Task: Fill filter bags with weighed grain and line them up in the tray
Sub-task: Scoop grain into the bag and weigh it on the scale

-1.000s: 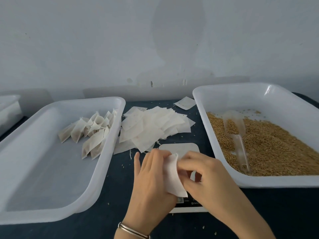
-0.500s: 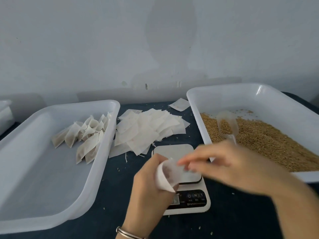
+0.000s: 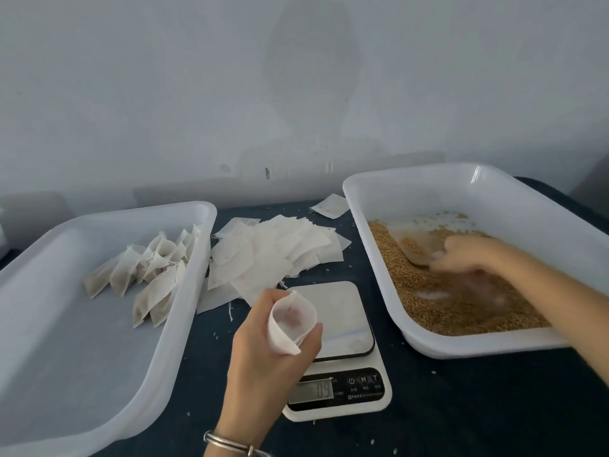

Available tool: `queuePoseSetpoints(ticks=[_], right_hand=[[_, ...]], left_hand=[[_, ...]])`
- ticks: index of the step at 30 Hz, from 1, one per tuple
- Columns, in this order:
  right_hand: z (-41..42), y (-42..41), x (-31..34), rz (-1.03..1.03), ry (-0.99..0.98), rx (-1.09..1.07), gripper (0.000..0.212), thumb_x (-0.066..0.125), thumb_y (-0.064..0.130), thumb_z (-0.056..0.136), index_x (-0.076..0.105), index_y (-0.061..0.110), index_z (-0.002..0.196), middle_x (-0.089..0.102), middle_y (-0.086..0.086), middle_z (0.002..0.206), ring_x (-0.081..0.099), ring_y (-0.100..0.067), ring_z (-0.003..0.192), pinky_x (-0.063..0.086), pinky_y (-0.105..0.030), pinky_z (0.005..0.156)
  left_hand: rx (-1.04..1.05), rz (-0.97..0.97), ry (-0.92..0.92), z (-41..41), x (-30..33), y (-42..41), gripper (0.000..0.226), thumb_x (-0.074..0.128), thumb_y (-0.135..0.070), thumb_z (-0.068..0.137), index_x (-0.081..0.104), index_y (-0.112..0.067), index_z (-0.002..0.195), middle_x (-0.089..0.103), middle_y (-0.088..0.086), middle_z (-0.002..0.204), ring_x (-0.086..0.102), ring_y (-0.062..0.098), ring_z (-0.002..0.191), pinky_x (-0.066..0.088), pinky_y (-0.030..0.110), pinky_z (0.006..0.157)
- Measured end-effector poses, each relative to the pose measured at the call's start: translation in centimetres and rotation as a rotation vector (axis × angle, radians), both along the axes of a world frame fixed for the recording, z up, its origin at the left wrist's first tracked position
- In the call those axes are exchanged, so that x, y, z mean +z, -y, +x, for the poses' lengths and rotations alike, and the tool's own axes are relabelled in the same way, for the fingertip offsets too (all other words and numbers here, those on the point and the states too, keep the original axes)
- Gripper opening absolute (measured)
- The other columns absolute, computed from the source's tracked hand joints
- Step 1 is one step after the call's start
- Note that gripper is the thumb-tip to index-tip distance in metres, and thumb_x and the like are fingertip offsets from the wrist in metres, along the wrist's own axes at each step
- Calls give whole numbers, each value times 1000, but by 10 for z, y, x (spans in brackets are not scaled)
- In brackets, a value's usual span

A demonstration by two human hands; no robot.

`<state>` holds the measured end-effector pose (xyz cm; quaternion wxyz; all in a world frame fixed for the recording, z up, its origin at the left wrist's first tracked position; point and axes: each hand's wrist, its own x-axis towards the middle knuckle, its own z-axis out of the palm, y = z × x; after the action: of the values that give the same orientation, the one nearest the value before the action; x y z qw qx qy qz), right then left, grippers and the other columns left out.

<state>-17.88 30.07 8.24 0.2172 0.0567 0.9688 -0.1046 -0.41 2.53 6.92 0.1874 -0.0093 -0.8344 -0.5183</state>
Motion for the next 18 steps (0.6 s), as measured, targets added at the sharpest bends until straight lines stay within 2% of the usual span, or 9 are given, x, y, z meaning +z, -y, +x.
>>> queuePoseSetpoints(ticks=[2, 5, 6, 7, 9, 10, 12, 14, 18], right_hand=[[-5, -23, 15, 40, -52, -8, 31, 51, 30, 95, 59, 3, 107, 65, -5, 93, 61, -13, 69, 51, -21, 58], [-9, -62, 42, 353, -124, 60, 34, 53, 35, 93, 61, 13, 117, 65, -3, 107, 63, -17, 89, 53, -30, 82], [-8, -71, 48, 420, -123, 74, 33, 55, 33, 91, 61, 15, 118, 65, -2, 108, 64, -16, 87, 53, -28, 80], [-8, -77, 51, 427, -94, 76, 31, 58, 28, 90, 62, 15, 118, 66, -1, 106, 64, -13, 81, 52, -22, 70], [-4, -80, 51, 304, -11, 80, 30, 63, 17, 87, 64, 16, 117, 66, -1, 103, 59, -6, 67, 44, -11, 50], [-3, -78, 48, 234, 23, 91, 30, 64, 13, 85, 65, 16, 115, 66, -1, 103, 57, -4, 61, 42, -9, 46], [0, -70, 36, 76, 82, 128, 29, 66, 10, 83, 68, 17, 111, 70, -1, 100, 58, -5, 57, 46, -10, 51], [3, -61, 23, -112, 139, 117, 25, 67, 8, 83, 70, 19, 105, 72, 4, 95, 66, -11, 68, 53, -16, 64], [3, -57, 7, -271, 136, 94, 22, 66, 12, 85, 65, 30, 99, 71, 1, 97, 60, -12, 71, 48, -18, 62]], left_hand=[[5, 4, 4, -2, -1, 3, 25, 71, -33, 66, 58, -25, 86, 62, -11, 81, 61, 10, 83, 51, 25, 77], [10, 16, 5, -6, -2, 7, 26, 70, -35, 65, 59, -24, 86, 62, -11, 82, 61, 10, 83, 51, 25, 77], [12, 19, 3, -7, -3, 8, 27, 70, -36, 65, 59, -24, 86, 62, -11, 82, 61, 10, 84, 50, 24, 77], [14, 24, 1, -8, -4, 8, 28, 70, -37, 65, 59, -24, 86, 62, -12, 83, 61, 10, 84, 49, 24, 77], [14, 35, 1, -11, -4, 8, 30, 69, -41, 63, 59, -24, 87, 62, -12, 84, 61, 11, 86, 50, 26, 79], [15, 39, 0, -11, -4, 7, 31, 69, -42, 63, 60, -24, 87, 62, -12, 84, 61, 10, 86, 50, 27, 80], [15, 39, 7, -12, -4, 6, 31, 69, -41, 64, 60, -24, 87, 62, -12, 83, 61, 10, 85, 52, 28, 81], [10, 40, 14, -11, -3, 5, 33, 68, -44, 62, 59, -24, 87, 62, -12, 83, 61, 11, 85, 52, 28, 80], [-8, 45, 13, -6, -2, 5, 36, 66, -48, 60, 58, -25, 87, 61, -12, 83, 60, 11, 85, 50, 24, 77]])
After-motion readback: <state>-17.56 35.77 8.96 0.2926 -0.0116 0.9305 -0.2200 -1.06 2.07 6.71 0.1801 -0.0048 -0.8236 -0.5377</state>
